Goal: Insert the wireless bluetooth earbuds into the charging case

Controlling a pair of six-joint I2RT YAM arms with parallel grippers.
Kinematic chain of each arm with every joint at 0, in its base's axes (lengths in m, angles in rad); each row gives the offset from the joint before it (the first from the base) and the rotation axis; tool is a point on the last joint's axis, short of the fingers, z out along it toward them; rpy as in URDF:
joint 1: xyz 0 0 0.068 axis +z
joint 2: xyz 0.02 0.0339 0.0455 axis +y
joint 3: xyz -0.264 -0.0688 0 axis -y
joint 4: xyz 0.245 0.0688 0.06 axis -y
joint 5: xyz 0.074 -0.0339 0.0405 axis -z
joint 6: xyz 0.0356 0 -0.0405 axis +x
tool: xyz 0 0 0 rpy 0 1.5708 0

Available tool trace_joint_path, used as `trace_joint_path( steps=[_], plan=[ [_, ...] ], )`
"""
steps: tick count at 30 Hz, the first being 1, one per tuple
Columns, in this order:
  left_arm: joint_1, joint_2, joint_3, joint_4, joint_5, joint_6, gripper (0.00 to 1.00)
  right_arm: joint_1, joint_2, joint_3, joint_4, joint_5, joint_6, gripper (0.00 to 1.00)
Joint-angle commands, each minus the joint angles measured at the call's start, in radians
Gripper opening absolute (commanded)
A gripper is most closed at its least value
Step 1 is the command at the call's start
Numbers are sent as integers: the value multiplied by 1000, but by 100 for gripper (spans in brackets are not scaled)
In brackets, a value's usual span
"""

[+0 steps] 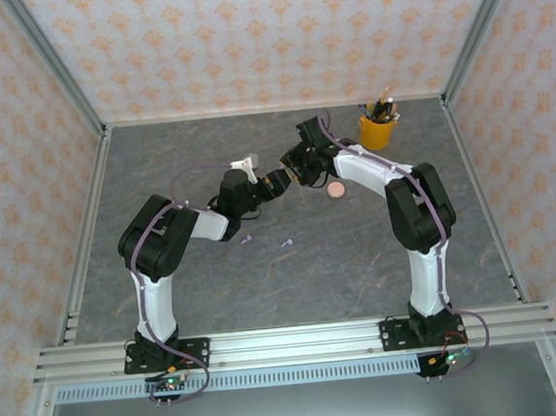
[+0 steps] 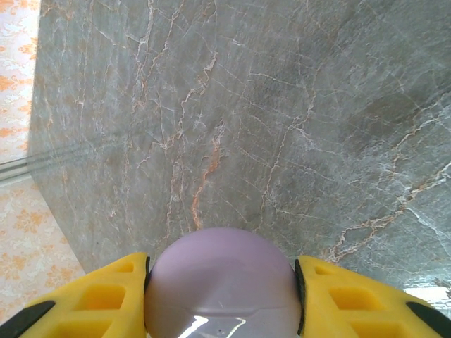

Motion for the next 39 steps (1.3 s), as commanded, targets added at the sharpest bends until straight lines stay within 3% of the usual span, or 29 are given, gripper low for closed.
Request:
trace_joint_path(
  steps=[1,15,39],
  plan=[
    [-3,20,30,51,-19,-9,72,-6,-55,-12,20,-3,13,44],
    [-4,53,73,66,-34,-28,64,-7,-72,-26,24,-14,16,44],
    [-5,96,120,135,-73,-69,36,-6,-82,-48,26,-24,21,43]
  ],
)
